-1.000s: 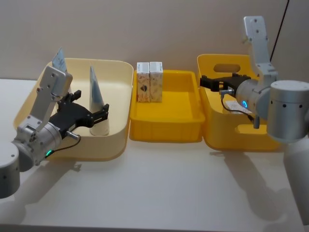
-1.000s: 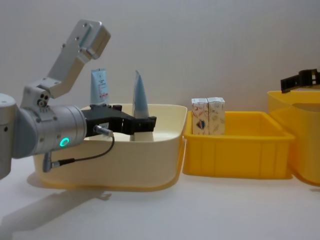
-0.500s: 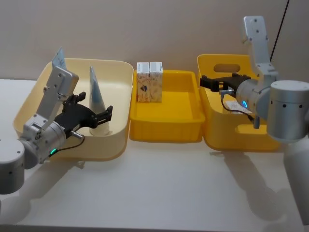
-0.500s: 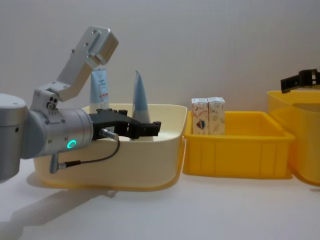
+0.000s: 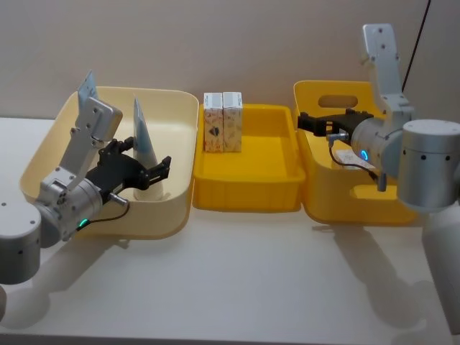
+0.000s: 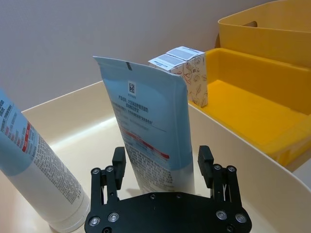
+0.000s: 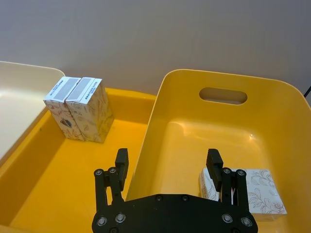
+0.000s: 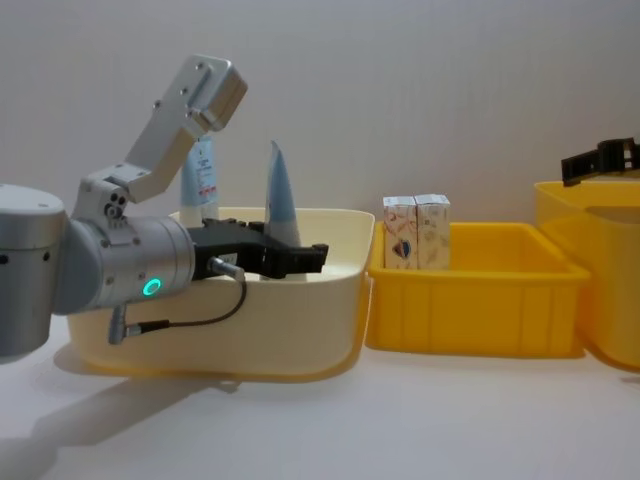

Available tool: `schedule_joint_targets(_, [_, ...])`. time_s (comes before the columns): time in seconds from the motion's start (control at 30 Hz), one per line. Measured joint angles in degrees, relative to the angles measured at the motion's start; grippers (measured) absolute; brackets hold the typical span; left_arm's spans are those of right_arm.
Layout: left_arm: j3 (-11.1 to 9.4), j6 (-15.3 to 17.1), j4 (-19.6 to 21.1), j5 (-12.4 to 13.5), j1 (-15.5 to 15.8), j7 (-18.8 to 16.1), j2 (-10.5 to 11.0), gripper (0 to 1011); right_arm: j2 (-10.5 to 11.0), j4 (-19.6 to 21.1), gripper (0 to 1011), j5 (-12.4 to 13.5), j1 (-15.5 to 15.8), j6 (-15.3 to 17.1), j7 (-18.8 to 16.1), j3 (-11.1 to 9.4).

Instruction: Bimanual collaborative sorting of washing and personal care products

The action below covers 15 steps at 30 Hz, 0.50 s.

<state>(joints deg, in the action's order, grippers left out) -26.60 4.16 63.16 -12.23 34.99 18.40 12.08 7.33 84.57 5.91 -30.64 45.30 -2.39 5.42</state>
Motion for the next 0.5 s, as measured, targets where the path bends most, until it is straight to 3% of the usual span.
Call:
schedule_joint_targets(0.17, [-0.03, -0.05, -0.27, 0.07, 0.18, 0.11, -0.11, 832, 0.00, 0.00, 1001, 0.00, 0.00, 0.00, 0.00, 0.00])
schedule_joint_targets(0.2, [-0.05, -0.07, -0.40, 0.09, 0.23, 0.18, -0.16, 757, 0.00, 0.00, 1001, 0.00, 0.00, 0.00, 0.00, 0.00])
schedule_joint_targets(0.27, [-0.07, -0.08, -0.48, 0.11, 0.29, 0.25, -0.20, 703, 0.00, 0.00, 1001, 0.00, 0.00, 0.00, 0.00, 0.00])
schedule_joint_targets(0.5, [-0.11, -0.12, -0.66, 0.15, 0.41, 0.32, -0.26, 632, 0.00, 0.00, 1001, 0.00, 0.00, 0.00, 0.00, 0.00])
